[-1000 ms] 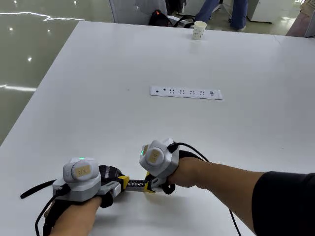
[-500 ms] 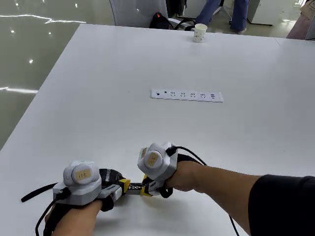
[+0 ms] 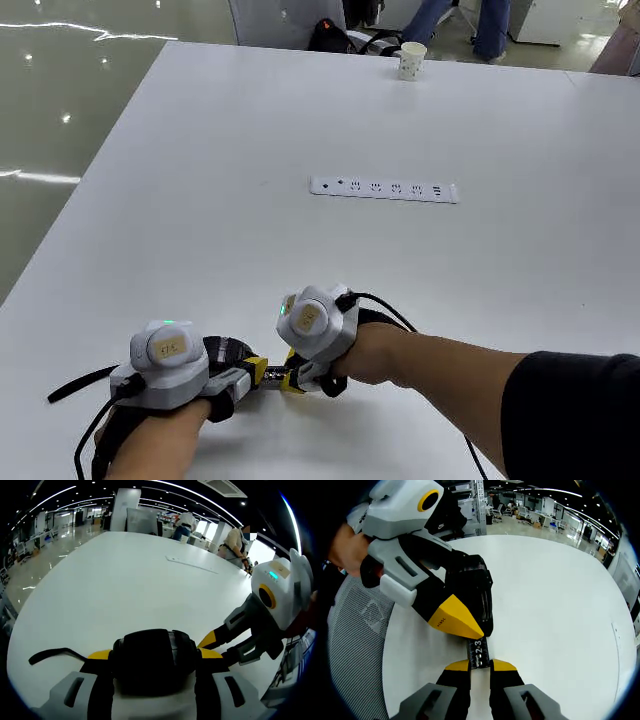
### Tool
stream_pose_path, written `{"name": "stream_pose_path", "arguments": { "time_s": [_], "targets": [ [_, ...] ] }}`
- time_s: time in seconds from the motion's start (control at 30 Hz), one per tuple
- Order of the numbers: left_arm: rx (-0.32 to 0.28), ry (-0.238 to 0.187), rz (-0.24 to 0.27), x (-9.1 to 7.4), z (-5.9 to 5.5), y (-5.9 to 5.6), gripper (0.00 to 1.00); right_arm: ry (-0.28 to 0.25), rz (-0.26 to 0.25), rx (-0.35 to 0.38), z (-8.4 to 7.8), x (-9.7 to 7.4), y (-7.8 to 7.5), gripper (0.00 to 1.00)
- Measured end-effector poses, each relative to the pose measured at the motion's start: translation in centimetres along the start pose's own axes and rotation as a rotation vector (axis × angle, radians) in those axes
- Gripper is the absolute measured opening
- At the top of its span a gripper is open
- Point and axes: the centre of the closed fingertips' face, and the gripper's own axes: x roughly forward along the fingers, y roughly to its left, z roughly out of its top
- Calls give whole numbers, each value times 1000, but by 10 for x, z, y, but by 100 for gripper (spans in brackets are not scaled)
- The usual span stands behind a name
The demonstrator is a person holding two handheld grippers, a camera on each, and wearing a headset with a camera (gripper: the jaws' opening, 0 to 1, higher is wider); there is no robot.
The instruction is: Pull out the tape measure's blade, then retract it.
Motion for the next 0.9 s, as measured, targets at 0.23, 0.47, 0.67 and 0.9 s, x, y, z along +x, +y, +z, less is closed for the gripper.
{"name": "stream_pose_path", "arguments": {
  "time_s": [0.23,0.47,0.67,0.9],
  "targets": [
    [0,-1,-2,0,-1,-1,61,-13,5,-3,5,4,0,10],
    [-2,-2,-1,0,-1,-1,61,-28,8,0,9,6,0,10],
    [-4,-2,-1,-1,-1,-1,61,-35,6,1,11,6,1,10],
    [-2,-3,-2,-1,-1,-1,61,-39,8,-2,15,10,0,10]
  ]
}}
